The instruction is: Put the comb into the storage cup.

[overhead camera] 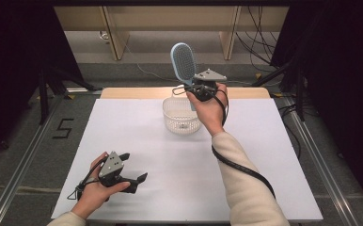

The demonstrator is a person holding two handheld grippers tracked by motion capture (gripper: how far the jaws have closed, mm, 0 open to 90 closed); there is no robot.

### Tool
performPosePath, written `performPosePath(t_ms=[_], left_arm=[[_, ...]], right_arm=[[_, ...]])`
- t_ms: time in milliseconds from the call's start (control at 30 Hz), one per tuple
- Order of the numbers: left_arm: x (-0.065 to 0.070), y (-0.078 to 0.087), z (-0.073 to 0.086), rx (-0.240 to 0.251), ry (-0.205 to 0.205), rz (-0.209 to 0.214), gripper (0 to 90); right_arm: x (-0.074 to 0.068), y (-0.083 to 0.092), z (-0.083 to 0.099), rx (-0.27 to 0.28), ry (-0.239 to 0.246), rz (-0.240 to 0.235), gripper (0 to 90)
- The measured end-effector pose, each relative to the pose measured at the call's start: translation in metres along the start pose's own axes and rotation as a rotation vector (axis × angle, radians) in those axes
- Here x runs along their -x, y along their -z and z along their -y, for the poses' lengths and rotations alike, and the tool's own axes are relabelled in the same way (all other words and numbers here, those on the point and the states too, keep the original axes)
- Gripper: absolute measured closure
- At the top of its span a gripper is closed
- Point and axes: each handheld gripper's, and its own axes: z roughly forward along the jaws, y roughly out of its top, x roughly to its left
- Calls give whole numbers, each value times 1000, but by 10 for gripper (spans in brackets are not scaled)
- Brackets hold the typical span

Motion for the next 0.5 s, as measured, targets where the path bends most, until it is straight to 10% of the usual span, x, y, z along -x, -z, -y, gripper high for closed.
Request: performPosePath(t_ms=[500], left_arm=[[0,0,0,0,0,1,23]], right_arm=[[0,-5,2,-8,2,12,705]])
